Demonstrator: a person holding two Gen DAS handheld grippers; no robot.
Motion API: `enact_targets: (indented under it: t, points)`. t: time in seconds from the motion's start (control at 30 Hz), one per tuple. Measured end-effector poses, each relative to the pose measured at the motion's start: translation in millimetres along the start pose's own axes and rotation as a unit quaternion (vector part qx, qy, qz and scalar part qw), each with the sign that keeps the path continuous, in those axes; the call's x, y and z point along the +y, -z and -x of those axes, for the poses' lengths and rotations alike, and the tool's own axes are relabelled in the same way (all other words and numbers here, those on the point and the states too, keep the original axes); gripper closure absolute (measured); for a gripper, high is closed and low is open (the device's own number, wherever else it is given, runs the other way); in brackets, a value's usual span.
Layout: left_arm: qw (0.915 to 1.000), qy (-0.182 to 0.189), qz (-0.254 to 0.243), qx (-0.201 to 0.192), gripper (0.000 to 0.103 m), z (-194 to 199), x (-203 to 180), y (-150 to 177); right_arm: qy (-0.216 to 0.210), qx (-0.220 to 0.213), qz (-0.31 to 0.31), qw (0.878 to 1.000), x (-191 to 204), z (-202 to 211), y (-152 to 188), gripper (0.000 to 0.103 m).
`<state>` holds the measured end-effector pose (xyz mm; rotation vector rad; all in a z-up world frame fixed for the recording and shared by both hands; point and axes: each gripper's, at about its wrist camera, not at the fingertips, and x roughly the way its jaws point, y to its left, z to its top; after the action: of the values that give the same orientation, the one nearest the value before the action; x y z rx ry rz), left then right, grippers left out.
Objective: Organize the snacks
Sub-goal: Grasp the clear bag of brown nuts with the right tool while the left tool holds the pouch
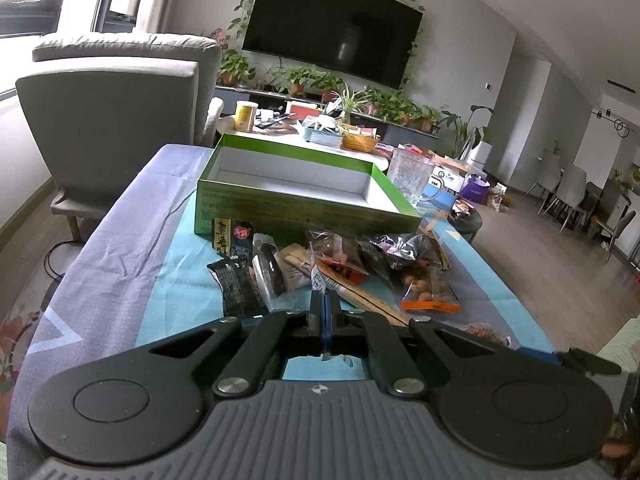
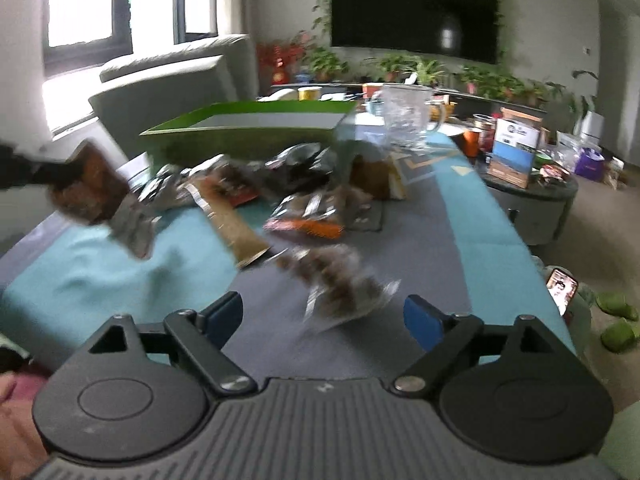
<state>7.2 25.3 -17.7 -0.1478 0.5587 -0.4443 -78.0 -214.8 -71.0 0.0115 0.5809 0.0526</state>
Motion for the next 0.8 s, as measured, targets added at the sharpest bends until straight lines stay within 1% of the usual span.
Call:
enact_targets:
  t: [0.1, 0.27, 0.33, 0.47, 0.53, 0.6, 0.7, 0.73, 0.8]
  points:
    - [1.0000, -0.001, 0.001, 0.001, 0.102, -1, 0, 0, -0.024, 0.003, 0.006, 1.000, 7, 1, 2, 0.014]
    - [1.0000, -0.001, 0.003, 0.002, 0.102, -1, 1, 0, -0.003, 0.006, 0.006, 1.000, 13, -10, -9, 0.014]
    - [1.0000, -0.002, 0.005, 0.002, 0.102, -1, 2, 0, -0.009, -0.002, 0.008, 1.000, 11, -15, -15, 0.013]
    - [1.0000, -0.003, 0.009, 0.002, 0.102, -1, 5, 1, -0.009, 0.010, -0.001, 1.000, 6, -35, -26, 0.011]
    - [0.9999, -0.005, 0.011, 0.001, 0.102, 0, 6, 0, 0.003, 0.015, -0.011, 1.000, 6, -37, -25, 0.011]
    - [0.9999, -0.005, 0.012, 0.000, 0.102, 0, 8, 0, 0.018, 0.013, -0.014, 1.000, 8, -31, -21, 0.011]
    - [0.9999, -0.005, 0.014, -0.002, 0.102, 1, 8, 1, 0.034, 0.006, -0.001, 0.999, 11, -10, -13, 0.011]
    - [0.9999, -0.006, 0.015, -0.002, 0.102, 2, 8, 1, 0.031, 0.003, 0.002, 1.000, 10, -4, -12, 0.011]
    - [0.9998, -0.007, 0.017, -0.002, 0.102, 2, 8, 0, 0.008, 0.005, 0.007, 1.000, 9, 9, -9, 0.011]
